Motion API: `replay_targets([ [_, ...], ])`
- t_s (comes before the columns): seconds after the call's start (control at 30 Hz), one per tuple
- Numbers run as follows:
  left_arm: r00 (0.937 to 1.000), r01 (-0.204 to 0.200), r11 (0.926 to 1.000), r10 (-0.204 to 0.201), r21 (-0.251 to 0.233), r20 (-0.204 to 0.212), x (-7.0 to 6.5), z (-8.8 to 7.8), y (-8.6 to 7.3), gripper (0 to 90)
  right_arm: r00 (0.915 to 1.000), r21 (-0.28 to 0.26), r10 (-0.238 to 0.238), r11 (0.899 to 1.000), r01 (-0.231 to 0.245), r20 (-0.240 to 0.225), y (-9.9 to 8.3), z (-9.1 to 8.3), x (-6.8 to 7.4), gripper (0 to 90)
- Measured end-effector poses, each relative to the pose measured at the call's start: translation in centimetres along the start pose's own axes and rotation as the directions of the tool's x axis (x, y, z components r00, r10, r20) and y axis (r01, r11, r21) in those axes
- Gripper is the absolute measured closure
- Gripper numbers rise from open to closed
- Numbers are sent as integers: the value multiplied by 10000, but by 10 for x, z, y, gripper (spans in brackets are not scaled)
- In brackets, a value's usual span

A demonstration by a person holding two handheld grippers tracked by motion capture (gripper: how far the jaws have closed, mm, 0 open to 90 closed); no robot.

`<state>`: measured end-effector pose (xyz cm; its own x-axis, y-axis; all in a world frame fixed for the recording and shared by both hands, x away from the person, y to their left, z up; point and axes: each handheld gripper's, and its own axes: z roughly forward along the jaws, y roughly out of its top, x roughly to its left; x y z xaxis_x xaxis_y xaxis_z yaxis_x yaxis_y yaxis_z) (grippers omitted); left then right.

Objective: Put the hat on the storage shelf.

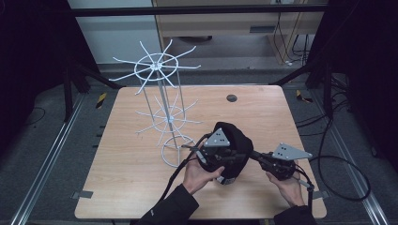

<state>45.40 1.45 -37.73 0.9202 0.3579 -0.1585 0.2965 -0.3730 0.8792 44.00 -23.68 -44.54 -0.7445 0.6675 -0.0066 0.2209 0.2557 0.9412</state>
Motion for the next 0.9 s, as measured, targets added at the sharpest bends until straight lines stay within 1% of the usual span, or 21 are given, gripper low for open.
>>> replay_targets([
  [0.1, 9998, 41, 10000, -42, -55, -177, 2, 0, 0, 812, 9999, 60, -23, 10000, 22, 162, 2, -5, -1, 900],
  [0.13, 9995, 53, 10000, -55, -83, -300, 3, 0, 0, 812, 9997, 73, -56, 10000, 55, 246, 4, -8, -2, 900],
  [0.17, 9984, 36, 10000, -40, -66, -565, 3, 0, -1, 793, 9984, 70, -128, 9999, 125, 556, 9, -16, -2, 899],
  [0.27, 9938, -53, 10000, 57, 38, -1107, 3, 1, -2, 765, 9956, 237, -303, 9993, 283, 889, 16, -25, -2, 899],
  [0.3, 9938, -53, 10000, 57, 38, -1107, 3, 1, -2, 759, 9940, 315, -401, 9988, 371, 1018, 18, -27, -1, 900],
  [0.33, 9906, -23, 10000, 32, 63, -1371, 4, 3, -4, 754, 9926, 391, -505, 9982, 464, 1106, 21, -28, 0, 899],
  [0.4, 9858, 42, 10000, -29, 72, -1677, 5, 4, -7, 740, 9887, 655, -717, 9958, 635, 1317, 27, -30, 3, 899],
  [0.43, 9858, 42, 10000, -29, 72, -1677, 5, 4, -7, 737, 9887, 655, -717, 9958, 635, 1317, 27, -30, 3, 899],
  [0.47, 9840, 119, 9999, -102, 86, -1781, 7, 4, -9, 737, 9870, 759, -804, 9946, 703, 1389, 30, -29, 5, 899],
  [0.5, 9791, 208, 9997, -187, 85, -2024, 9, 4, -13, 724, 9845, 1162, -942, 9902, 773, 1479, 34, -27, 9, 898],
  [0.53, 9791, 208, 9997, -187, 85, -2024, 9, 4, -13, 719, 9845, 1162, -942, 9902, 773, 1479, 34, -27, 9, 898],
  [0.57, 9769, 320, 9995, -302, 54, -2114, 11, 4, -16, 719, 9837, 1292, -995, 9884, 803, 1499, 35, -26, 10, 898],
  [0.6, 9725, 410, 9992, -404, -23, -2293, 14, 3, -20, 708, 9823, 1488, -1021, 9857, 787, 1568, 38, -21, 14, 897],
  [0.63, 9725, 410, 9992, -404, -23, -2293, 14, 3, -20, 705, 9823, 1488, -1021, 9857, 787, 1568, 38, -21, 14, 897],
  [0.7, 9662, 420, 9991, -416, -36, -2544, 15, 2, -25, 699, 9825, 1550, -1008, 9850, 763, 1567, 39, -16, 17, 896],
  [0.73, 9592, 397, 9992, -379, 7, -2803, 17, 1, -29, 686, 9831, 1600, -957, 9846, 704, 1560, 38, -10, 19, 895],
  [0.77, 9592, 397, 9992, -379, 7, -2803, 17, 1, -29, 676, 9831, 1600, -957, 9846, 704, 1560, 38, -10, 19, 895],
  [0.8, 9487, 424, 9991, -389, 43, -3138, 18, 1, -34, 664, 9831, 1693, -930, 9834, 659, 1574, 37, -3, 20, 894],
  [0.83, 9487, 424, 9991, -389, 43, -3138, 18, 1, -34, 660, 9831, 1693, -930, 9834, 659, 1574, 37, -3, 20, 894],
  [0.87, 9455, 431, 9991, -386, 66, -3233, 19, 1, -37, 652, 9829, 1785, -962, 9816, 675, 1572, 37, 2, 21, 893],
  [0.9, 9396, 470, 9987, -378, 189, -3401, 21, 1, -41, 648, 9829, 1794, -978, 9813, 691, 1562, 37, 4, 22, 893],
])
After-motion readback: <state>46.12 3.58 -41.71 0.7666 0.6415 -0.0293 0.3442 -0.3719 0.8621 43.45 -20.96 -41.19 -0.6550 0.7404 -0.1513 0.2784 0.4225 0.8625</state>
